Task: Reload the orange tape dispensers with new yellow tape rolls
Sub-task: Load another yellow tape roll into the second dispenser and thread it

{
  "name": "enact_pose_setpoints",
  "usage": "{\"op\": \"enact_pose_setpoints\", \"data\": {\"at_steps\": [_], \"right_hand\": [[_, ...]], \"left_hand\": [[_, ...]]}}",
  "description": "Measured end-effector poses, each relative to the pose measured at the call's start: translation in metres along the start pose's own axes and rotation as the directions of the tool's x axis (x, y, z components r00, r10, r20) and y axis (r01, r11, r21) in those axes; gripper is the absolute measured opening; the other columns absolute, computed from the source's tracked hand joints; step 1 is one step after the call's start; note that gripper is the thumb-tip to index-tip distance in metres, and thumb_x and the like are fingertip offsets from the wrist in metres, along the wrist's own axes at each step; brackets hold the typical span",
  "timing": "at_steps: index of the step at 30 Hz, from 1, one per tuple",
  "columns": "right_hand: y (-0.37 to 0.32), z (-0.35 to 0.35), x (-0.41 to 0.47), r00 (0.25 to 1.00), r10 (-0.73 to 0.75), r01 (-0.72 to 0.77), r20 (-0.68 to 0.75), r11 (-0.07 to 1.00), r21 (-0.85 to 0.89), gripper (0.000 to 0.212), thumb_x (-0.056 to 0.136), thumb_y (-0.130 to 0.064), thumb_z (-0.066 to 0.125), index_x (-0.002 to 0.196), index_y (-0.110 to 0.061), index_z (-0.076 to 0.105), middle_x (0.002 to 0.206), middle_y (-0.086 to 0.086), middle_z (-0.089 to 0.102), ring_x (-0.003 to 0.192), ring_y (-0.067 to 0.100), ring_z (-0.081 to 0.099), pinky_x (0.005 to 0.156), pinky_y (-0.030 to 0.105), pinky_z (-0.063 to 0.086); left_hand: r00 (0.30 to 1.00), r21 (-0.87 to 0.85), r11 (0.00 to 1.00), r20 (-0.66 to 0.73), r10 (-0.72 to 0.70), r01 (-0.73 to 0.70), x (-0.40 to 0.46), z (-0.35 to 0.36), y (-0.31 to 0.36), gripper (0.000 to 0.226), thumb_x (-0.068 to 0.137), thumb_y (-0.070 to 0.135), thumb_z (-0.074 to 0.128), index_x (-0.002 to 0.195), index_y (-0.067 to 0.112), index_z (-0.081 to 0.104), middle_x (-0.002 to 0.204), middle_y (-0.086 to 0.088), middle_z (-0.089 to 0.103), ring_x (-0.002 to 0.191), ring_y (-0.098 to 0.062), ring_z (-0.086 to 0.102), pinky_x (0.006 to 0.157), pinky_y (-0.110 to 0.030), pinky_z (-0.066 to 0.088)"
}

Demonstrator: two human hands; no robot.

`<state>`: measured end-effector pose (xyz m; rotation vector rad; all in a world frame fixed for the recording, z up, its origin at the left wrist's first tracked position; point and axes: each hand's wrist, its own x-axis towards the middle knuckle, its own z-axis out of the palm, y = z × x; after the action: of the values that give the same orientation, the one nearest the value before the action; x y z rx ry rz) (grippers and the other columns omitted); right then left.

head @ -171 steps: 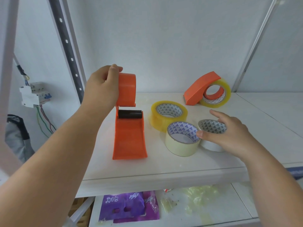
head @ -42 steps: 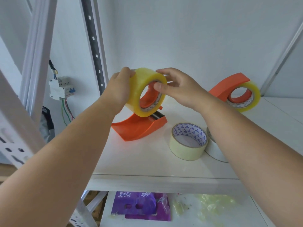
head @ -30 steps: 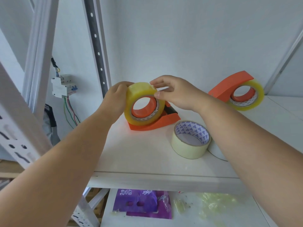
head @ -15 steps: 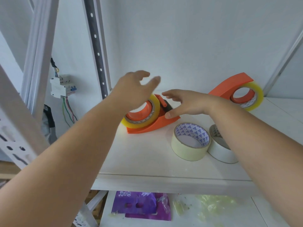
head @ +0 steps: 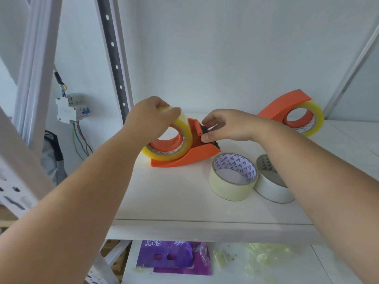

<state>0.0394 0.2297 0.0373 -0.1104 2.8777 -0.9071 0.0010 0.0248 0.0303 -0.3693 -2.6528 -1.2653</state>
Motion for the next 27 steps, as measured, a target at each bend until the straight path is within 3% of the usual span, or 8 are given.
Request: {"op": "enact_pose_setpoints", "data": {"at_steps": [4, 10, 14, 21, 27], "right_hand": [[0.003, 0.003, 0.003, 1.0, 0.008, -0.008, 0.0, 1.0, 0.004, 0.044, 0.06, -0.048, 0.079, 0.096, -0.034, 0.058, 0.12, -0.008, 0.063, 0.109, 0.012, 0.061, 0.102, 0.04, 0.045], [0.004, 0.007, 0.006, 0.996, 0.025, -0.024, -0.082, 1.0, 0.012, 0.032, 0.068, -0.035, 0.081, 0.091, -0.024, 0.061, 0.105, -0.003, 0.068, 0.1, 0.015, 0.064, 0.095, 0.037, 0.049], [0.0, 0.004, 0.004, 0.998, 0.04, -0.039, -0.057, 0.999, 0.004, 0.029, 0.071, -0.03, 0.08, 0.094, -0.023, 0.064, 0.1, -0.005, 0.068, 0.098, 0.014, 0.062, 0.088, 0.03, 0.046], [-0.005, 0.001, 0.005, 0.995, 0.053, -0.054, -0.084, 0.998, -0.015, 0.001, 0.085, -0.027, 0.066, 0.084, -0.027, 0.066, 0.088, -0.014, 0.064, 0.092, 0.01, 0.058, 0.073, 0.02, 0.042], [-0.002, 0.002, 0.006, 0.984, 0.086, -0.101, -0.154, 0.99, -0.094, 0.012, 0.089, -0.022, 0.052, 0.082, -0.02, 0.061, 0.103, -0.001, 0.07, 0.094, 0.016, 0.06, 0.064, 0.026, 0.042]], "left_hand": [[0.999, -0.144, 0.989, -0.006, -0.041, 0.04, 0.001, 0.003, -0.002, 0.027, 0.086, 0.041, 0.056, 0.098, 0.017, 0.061, 0.078, 0.006, 0.059, 0.064, -0.01, 0.054, 0.056, -0.024, 0.041], [0.997, -0.214, 0.975, -0.022, -0.071, 0.064, 0.0, 0.006, -0.003, 0.024, 0.087, 0.039, 0.055, 0.096, 0.017, 0.06, 0.072, 0.005, 0.054, 0.058, -0.011, 0.049, 0.053, -0.024, 0.038], [0.998, -0.208, 0.977, -0.031, -0.061, 0.053, 0.0, 0.006, -0.003, 0.024, 0.087, 0.039, 0.054, 0.096, 0.018, 0.06, 0.072, 0.005, 0.054, 0.058, -0.011, 0.049, 0.053, -0.024, 0.038], [0.999, -0.214, 0.976, -0.027, -0.043, 0.036, 0.0, 0.006, -0.004, 0.021, 0.085, 0.04, 0.055, 0.093, 0.021, 0.06, 0.073, 0.006, 0.057, 0.061, -0.013, 0.052, 0.056, -0.025, 0.04], [1.0, -0.201, 0.98, -0.014, 0.001, -0.004, 0.001, 0.004, -0.008, 0.024, 0.087, 0.04, 0.053, 0.095, 0.018, 0.06, 0.073, 0.007, 0.055, 0.061, -0.011, 0.051, 0.056, -0.025, 0.041]]}}
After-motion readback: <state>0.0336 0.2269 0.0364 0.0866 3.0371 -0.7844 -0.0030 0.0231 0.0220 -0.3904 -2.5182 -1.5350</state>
